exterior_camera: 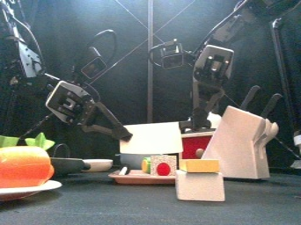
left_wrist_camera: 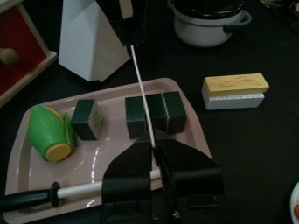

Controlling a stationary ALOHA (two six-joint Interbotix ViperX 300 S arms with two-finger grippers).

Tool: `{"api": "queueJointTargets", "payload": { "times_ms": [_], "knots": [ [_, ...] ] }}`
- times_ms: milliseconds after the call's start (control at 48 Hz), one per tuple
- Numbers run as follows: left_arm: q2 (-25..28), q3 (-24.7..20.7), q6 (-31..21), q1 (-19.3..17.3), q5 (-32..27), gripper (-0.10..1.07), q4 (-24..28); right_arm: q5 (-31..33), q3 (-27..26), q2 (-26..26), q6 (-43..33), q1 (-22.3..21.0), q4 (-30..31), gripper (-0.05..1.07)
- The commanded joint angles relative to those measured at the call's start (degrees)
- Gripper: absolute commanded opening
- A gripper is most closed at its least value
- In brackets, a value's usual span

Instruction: Cut sushi roll

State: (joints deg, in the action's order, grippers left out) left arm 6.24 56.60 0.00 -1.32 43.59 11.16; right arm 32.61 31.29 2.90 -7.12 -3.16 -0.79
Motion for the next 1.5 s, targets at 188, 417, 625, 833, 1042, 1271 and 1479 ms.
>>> {"api": "queueJointTargets", "payload": {
  "times_ms": [188, 417, 625, 833, 1042, 1271, 1479],
  "knots": [
    [0.3, -1.3, 0.2, 0.5, 0.4, 0.38, 0.0, -1.4, -0.7, 0.4, -0.1, -0.6, 0.1, 0.35],
    [1.2, -1.9, 0.3, 0.4, 0.4, 0.38, 0.1, -1.4, 0.3, -0.2, -0.1, -0.8, 0.0, 0.35],
    [2.9, -2.9, 0.3, 0.4, 0.4, 0.38, 0.1, -1.4, 0.4, -1.8, -0.2, -0.9, -0.1, 0.35],
    [4.7, -3.9, 0.2, 0.4, -0.1, 0.38, 0.1, -1.4, 0.3, -3.4, -0.2, -0.9, -0.1, 0.35],
    [5.2, -4.0, 0.2, 0.4, -0.3, 0.38, 0.0, -1.7, 0.3, -3.8, -0.2, -0.9, -0.1, 0.35],
    [5.3, -4.0, 0.2, 0.3, -0.4, 0.38, 0.0, -2.2, 0.3, -4.0, -0.2, -1.0, -0.1, 0.35],
    [5.3, -4.1, 0.2, -0.4, -0.4, 0.38, 0.1, -2.2, 0.2, -4.6, -0.2, -1.0, -0.1, 0.35]
  ]
}}
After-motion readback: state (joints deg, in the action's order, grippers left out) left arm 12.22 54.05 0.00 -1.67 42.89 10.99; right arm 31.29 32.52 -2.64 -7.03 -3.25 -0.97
